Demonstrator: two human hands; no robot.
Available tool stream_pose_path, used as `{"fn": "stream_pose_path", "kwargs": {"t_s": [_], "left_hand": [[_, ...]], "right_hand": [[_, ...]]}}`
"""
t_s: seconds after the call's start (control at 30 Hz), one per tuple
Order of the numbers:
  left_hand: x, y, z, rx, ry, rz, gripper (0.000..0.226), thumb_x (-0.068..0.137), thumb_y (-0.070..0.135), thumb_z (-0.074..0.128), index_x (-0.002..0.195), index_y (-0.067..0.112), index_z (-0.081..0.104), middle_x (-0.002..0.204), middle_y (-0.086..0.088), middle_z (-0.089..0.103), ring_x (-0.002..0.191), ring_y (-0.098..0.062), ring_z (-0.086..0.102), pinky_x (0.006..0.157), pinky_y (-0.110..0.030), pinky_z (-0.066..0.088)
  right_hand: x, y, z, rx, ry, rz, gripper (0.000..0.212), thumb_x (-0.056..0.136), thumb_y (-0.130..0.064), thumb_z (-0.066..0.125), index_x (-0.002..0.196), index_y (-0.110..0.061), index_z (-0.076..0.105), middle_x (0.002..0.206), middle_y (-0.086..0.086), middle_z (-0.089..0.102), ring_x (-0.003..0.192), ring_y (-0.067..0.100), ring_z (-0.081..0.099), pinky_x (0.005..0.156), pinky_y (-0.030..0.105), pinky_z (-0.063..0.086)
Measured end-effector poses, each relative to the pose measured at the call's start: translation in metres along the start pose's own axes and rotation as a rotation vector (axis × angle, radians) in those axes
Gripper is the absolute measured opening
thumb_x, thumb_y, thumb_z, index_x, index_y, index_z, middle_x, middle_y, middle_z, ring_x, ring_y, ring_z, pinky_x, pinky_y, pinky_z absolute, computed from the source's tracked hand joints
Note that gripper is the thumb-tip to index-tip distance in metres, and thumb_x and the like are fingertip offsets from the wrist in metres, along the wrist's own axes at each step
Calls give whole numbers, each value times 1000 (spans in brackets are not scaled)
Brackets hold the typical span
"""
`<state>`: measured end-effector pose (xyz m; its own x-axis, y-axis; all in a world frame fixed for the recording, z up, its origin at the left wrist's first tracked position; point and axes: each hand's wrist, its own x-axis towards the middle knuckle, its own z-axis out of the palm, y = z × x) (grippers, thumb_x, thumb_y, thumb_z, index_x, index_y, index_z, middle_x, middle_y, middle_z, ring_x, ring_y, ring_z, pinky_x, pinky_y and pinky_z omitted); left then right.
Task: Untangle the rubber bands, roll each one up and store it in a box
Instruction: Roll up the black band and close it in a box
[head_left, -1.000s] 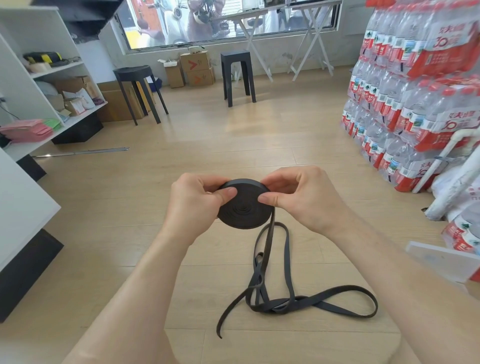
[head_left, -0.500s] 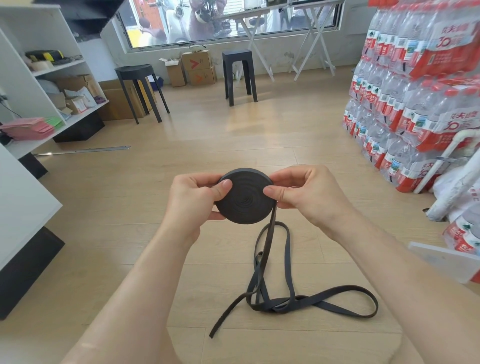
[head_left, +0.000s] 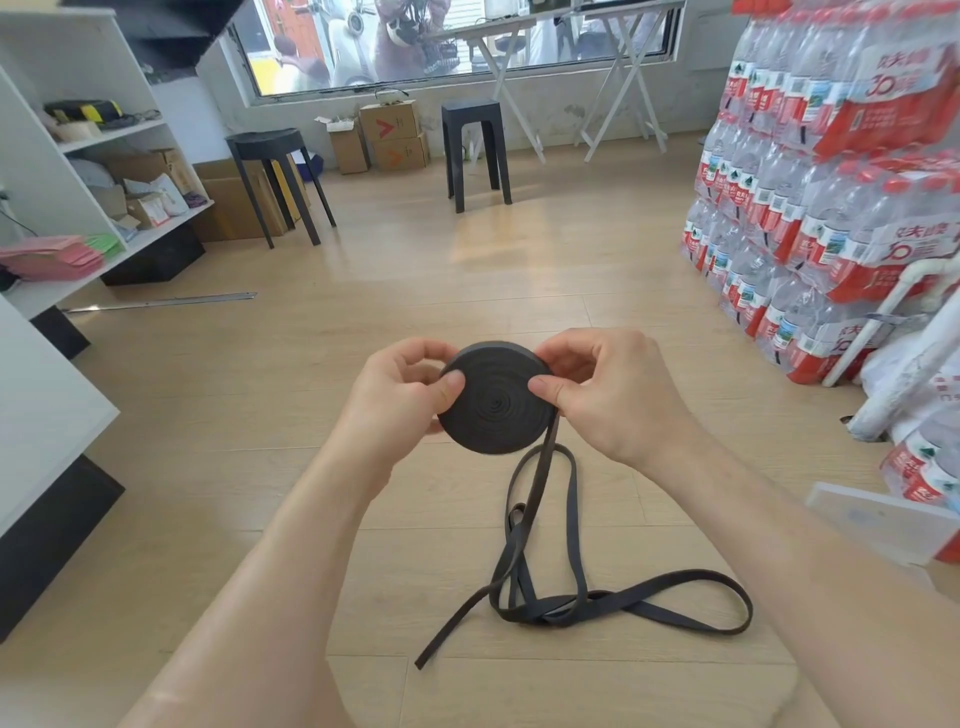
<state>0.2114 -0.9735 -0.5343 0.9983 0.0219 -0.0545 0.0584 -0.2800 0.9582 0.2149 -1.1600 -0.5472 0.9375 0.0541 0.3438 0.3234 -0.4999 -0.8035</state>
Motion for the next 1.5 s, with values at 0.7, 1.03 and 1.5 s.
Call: {"fn": "stream_pose_path", "kwargs": {"t_s": [0.7,1.03,1.5], "left_hand": [[3,-4,0,349,35,221,18,83,10,70,80,28,74,67,17,70,60,4,63,68,-29,57],[3,-2,1,127,92,120,14,84,7,69,85,21,73,79,-4,74,76,-25,71,62,-41,60],[2,1,-1,-164,197,2,14,87,7,65,100,6,71,91,-11,71,90,-28,67,61,-46,60]], "right_hand": [[3,6,-7,1,-229,17,13,72,-18,84,79,-26,76,68,-8,71,61,0,62,58,13,45],[-1,0,-4,111,-89,-18,25,74,-12,82,75,-34,73,71,-12,73,68,4,69,65,23,58],[-2,3,-2,421,-116,236,17,77,-3,78,91,-12,74,83,9,75,72,13,71,66,26,58]]}}
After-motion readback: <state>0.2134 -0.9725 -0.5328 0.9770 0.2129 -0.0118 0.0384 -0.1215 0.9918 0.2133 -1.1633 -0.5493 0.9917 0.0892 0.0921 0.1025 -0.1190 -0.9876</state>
